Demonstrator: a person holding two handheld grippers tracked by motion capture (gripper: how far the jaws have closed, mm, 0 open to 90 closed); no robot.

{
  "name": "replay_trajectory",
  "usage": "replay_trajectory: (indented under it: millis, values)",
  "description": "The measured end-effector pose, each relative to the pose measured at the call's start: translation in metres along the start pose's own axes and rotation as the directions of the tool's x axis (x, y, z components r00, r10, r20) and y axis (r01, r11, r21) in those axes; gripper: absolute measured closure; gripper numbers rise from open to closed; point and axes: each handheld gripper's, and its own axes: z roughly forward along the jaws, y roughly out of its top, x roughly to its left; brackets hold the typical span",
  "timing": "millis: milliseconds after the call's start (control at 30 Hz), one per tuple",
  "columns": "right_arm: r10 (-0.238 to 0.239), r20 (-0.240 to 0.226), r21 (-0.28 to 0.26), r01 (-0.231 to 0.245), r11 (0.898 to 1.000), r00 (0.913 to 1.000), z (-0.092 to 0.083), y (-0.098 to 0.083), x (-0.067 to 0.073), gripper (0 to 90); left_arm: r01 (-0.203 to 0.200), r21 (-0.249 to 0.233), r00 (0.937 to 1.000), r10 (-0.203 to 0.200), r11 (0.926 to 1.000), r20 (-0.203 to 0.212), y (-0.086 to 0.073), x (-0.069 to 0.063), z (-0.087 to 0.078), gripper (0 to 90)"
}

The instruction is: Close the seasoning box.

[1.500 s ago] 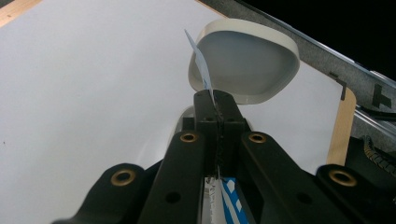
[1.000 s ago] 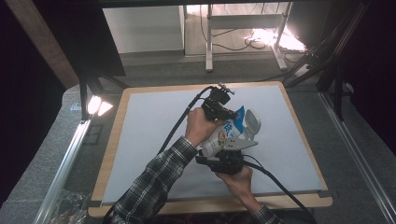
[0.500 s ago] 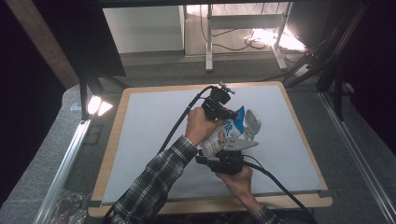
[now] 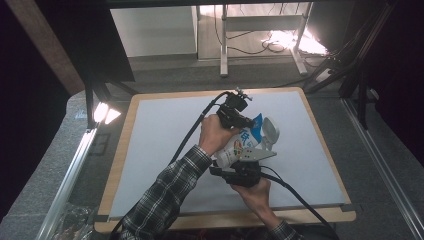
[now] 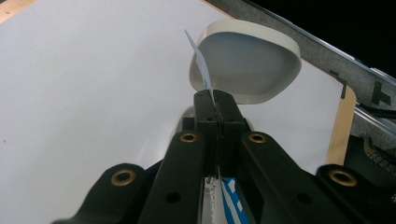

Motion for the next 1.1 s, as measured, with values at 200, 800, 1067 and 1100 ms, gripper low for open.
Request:
replay_trajectory:
  millis: [200, 800, 1067, 1100]
  values:
    - [0.002, 0.0, -0.003, -0.002, 1.0, 1.0, 0.0, 0.0001, -0.0004, 66.2, 0.004, 0.001, 1.0, -0.004, 1.0, 0.003, 0.0008, -0.0008, 0.0008, 90.0]
    - [0.003, 0.0, -0.009, -0.003, 1.0, 1.0, 0.0005, 0.0001, 0.0005, 66.2, 0.001, 0.013, 1.0, -0.001, 0.9999, 0.006, 0.0015, -0.0001, 0.0012, 90.0]
    - [0.003, 0.001, -0.012, -0.003, 1.0, 1.0, 0.0005, 0.0002, 0.0008, 66.2, 0.004, 0.015, 1.0, -0.004, 0.9999, 0.007, 0.0021, -0.0003, 0.0016, 90.0]
    - [0.004, 0.001, -0.013, -0.004, 1.0, 1.0, 0.0006, 0.0001, 0.0009, 66.1, 0.004, 0.016, 1.0, -0.004, 0.9999, 0.007, 0.0021, -0.0003, 0.0016, 90.0]
